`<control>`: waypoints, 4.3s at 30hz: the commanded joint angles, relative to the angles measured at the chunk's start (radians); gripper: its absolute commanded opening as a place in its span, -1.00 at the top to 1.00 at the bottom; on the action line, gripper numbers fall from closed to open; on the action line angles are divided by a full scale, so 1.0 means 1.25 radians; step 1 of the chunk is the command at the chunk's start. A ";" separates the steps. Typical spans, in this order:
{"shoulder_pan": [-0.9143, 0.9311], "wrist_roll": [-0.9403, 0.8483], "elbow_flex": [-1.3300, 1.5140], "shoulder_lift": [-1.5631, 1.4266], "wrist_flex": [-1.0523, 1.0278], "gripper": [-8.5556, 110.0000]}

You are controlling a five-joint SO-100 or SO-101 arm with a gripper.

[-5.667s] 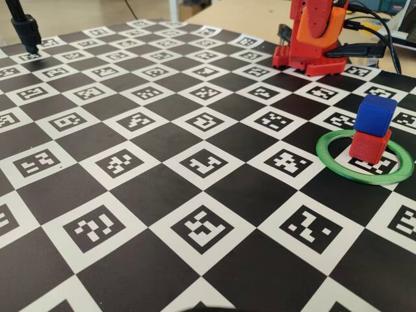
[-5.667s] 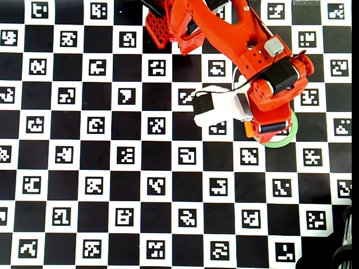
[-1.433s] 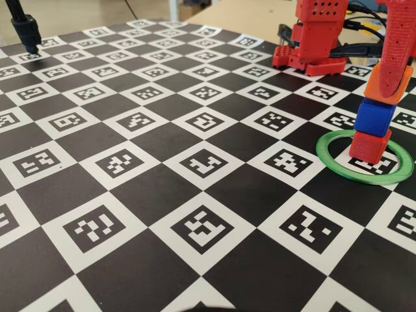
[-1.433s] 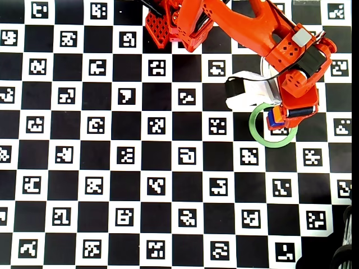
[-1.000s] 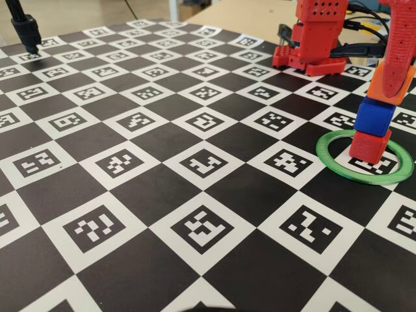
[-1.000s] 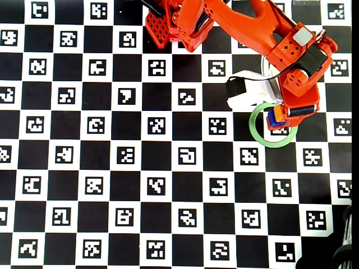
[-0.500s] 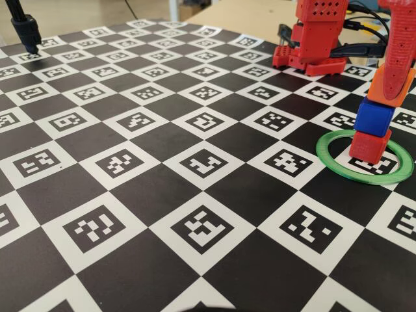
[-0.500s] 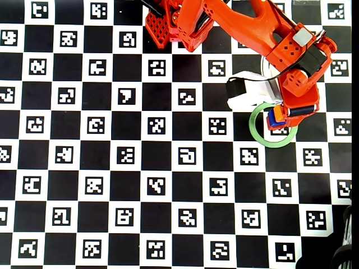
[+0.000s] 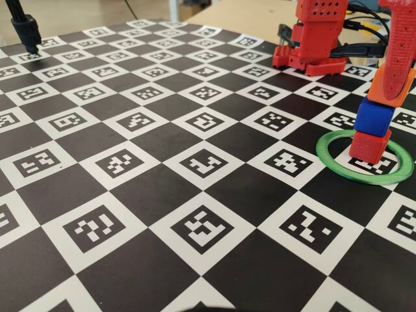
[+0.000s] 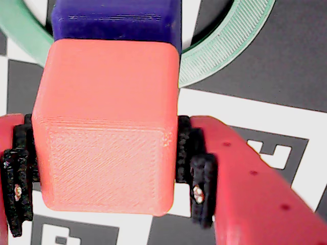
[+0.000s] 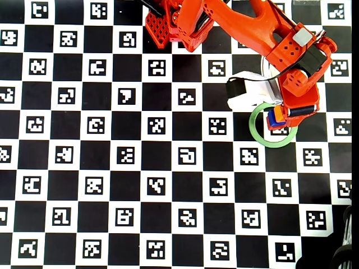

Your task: Grab the red cube then put it in the green circle then put the blue cube on top and finally the orange cube on top

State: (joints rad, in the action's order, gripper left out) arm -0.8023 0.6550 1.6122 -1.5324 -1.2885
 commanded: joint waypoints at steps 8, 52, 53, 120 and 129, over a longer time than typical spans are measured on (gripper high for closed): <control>-0.005 -0.001 -0.004 -0.053 -0.013 0.43; 0.036 -0.055 -0.223 -0.152 -0.234 0.15; 0.044 -0.061 -0.228 -0.156 -0.241 0.15; 0.677 -1.346 0.860 -0.912 0.442 0.95; 0.668 -1.469 0.987 -1.046 0.396 0.95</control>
State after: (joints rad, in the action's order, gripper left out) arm 0.0383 -1.1275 2.8517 -2.7780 -0.7793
